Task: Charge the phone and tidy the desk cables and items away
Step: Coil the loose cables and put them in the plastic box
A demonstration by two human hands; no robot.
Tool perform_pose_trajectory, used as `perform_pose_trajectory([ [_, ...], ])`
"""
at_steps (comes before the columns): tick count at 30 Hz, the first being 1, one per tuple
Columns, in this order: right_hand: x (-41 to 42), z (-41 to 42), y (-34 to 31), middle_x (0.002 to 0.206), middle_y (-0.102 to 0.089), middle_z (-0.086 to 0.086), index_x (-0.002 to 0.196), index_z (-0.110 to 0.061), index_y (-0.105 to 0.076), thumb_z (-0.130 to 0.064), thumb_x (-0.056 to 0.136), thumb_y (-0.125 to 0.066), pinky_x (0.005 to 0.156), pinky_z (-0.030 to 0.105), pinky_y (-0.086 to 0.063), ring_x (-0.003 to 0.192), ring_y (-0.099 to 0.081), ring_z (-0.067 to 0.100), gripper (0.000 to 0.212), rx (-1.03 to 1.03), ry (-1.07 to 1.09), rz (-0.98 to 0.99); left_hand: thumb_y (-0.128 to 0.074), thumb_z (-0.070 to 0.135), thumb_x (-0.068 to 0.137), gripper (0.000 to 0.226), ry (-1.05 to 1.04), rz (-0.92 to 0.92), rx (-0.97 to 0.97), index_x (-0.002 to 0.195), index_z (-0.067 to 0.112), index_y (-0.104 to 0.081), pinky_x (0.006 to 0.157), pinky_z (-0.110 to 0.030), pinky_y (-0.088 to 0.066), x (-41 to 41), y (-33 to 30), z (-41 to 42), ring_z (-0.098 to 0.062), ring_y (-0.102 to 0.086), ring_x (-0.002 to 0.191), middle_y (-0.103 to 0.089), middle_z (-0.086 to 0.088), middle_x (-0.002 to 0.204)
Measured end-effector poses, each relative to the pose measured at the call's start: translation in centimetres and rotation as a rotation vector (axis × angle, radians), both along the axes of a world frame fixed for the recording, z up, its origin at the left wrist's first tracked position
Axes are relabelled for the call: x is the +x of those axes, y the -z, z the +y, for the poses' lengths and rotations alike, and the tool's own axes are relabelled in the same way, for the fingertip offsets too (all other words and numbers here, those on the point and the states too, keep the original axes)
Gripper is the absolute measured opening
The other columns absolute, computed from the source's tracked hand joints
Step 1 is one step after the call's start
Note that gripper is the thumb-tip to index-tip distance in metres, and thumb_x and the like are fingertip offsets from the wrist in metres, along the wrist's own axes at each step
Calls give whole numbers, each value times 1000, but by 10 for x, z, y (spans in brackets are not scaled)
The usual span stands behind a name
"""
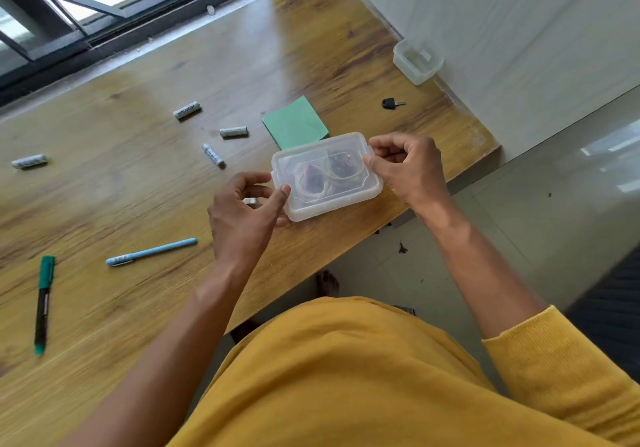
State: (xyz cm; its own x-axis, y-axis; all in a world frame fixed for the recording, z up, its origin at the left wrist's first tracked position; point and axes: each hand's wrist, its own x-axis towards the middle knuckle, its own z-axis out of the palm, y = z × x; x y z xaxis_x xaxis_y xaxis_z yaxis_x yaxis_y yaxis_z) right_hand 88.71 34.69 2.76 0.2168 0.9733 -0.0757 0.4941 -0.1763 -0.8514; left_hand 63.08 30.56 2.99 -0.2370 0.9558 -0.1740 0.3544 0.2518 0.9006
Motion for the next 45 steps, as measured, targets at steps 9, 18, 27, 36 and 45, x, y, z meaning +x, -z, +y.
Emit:
perform_pose_trajectory([
  [9, -1, 2, 5, 102, -76, -7, 116, -19, -78, -25, 90, -83, 82, 25, -63, 94, -72, 5, 28, -13, -25, -39, -87, 35, 88, 31, -35, 46, -12, 111, 22, -71, 68, -36, -68, 2, 7, 1, -2, -75, 89, -73, 8, 109],
  [18, 2, 10, 6, 96, -76, -3, 107, -17, -76, -18, 87, -84, 84, 40, -65, 93, -74, 11, 21, -116, -54, -42, -87, 34, 87, 27, -14, 87, -33, 103, 23, -69, 72, -34, -67, 1, 14, 7, 2, -73, 85, -73, 9, 107],
  [27, 6, 24, 8, 89, -77, 5, 92, -19, -70, -8, 80, -86, 78, 51, -66, 87, -77, 20, 22, -235, -86, 53, -89, 31, 86, 31, 44, 22, -63, 104, 20, -66, 76, -44, -67, -5, 23, 11, -15, -74, 92, -72, 4, 103],
  [36, 5, 35, -6, 107, -73, 10, 111, -12, -66, -2, 87, -82, 75, 47, -67, 91, -77, 23, 31, -480, -86, 181, -82, 3, 89, 37, -13, -419, -315, 122, 6, -66, 74, -35, -67, -7, 16, 23, -29, -80, 92, -77, -12, 95],
  [45, 9, 37, -10, 100, -77, 7, 116, -10, -69, -7, 89, -82, 65, 33, -65, 81, -79, 17, 30, -586, -86, 318, -82, 8, 89, 42, 71, -417, -371, 128, 9, -67, 70, -33, -65, -15, 20, 31, -28, -78, 99, -72, -13, 116],
])
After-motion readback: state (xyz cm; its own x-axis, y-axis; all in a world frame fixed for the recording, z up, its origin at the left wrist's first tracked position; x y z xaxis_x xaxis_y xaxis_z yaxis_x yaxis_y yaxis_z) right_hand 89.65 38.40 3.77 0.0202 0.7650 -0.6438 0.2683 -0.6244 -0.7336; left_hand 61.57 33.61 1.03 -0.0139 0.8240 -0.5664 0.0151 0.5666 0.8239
